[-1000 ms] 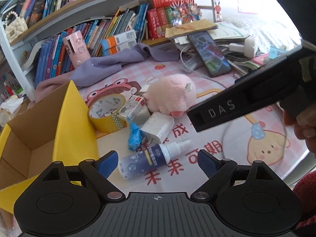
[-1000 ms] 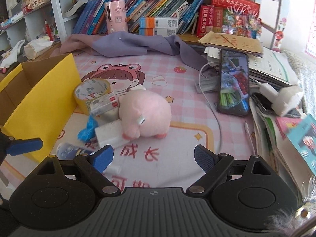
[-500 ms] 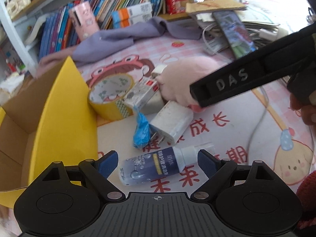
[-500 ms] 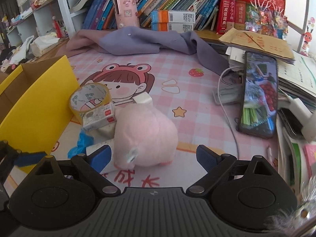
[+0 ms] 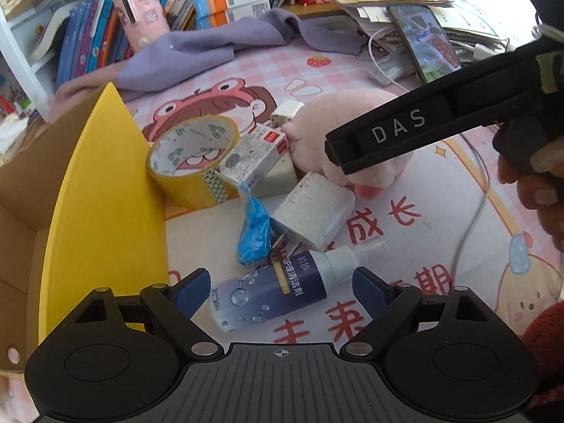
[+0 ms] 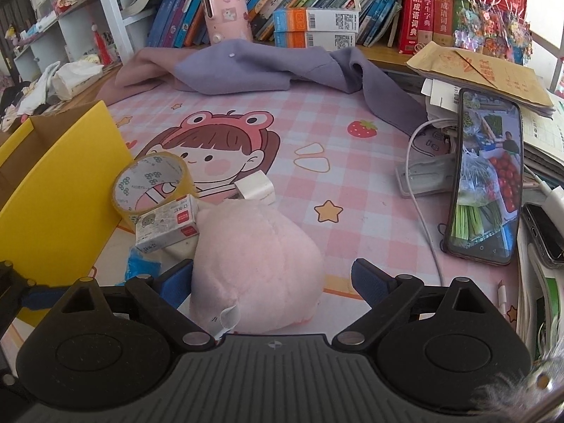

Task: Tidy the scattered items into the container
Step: 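Close the left tool on the spray bottle while the right tool grasps the pink pig, then lift the spray bottle and pink pig and carry both toward the yellow box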

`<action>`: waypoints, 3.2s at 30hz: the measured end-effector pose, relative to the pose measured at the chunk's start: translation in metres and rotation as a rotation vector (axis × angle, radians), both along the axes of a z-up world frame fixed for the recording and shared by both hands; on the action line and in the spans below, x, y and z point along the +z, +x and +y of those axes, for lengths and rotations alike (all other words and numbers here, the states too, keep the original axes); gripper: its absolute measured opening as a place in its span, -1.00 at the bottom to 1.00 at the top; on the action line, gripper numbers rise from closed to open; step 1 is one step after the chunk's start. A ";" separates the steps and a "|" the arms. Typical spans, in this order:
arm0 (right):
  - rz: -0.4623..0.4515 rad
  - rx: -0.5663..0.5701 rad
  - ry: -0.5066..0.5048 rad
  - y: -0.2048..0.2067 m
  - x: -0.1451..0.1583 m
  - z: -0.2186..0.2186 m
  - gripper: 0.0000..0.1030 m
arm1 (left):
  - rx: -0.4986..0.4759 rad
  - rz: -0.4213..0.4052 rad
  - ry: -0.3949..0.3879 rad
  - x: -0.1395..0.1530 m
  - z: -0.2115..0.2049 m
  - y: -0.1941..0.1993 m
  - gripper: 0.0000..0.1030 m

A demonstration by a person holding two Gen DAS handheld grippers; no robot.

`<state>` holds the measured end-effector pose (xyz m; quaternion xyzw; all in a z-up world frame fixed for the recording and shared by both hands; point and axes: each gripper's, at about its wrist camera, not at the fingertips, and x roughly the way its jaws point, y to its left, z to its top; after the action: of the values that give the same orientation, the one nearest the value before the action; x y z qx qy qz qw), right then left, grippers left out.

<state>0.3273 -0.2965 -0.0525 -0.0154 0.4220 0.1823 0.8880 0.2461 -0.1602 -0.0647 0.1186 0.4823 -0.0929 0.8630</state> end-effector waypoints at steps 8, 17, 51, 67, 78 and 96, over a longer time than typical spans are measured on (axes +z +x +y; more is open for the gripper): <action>0.004 -0.004 0.014 0.001 0.000 -0.002 0.84 | -0.168 0.055 0.038 0.004 -0.010 -0.014 0.66; 0.003 -0.009 0.025 0.002 0.000 -0.003 0.84 | -0.326 0.132 0.117 -0.009 -0.004 -0.021 -0.04; 0.015 -0.036 0.077 -0.014 0.014 -0.029 0.25 | -0.058 0.113 -0.219 0.012 0.019 -0.026 -0.40; -0.053 -0.072 0.016 -0.092 0.039 -0.028 0.25 | -0.101 0.012 -0.340 0.035 0.028 -0.059 -0.40; -0.103 -0.145 -0.002 -0.159 0.055 0.008 0.25 | -0.175 -0.043 -0.361 0.049 0.067 -0.110 -0.40; -0.083 -0.068 -0.035 -0.280 0.050 0.119 0.26 | -0.127 -0.082 -0.339 0.054 0.165 -0.220 -0.40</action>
<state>0.0475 -0.1777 -0.0023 -0.0242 0.3883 0.1439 0.9099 0.0263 0.0050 -0.0105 0.0053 0.4155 -0.2222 0.8820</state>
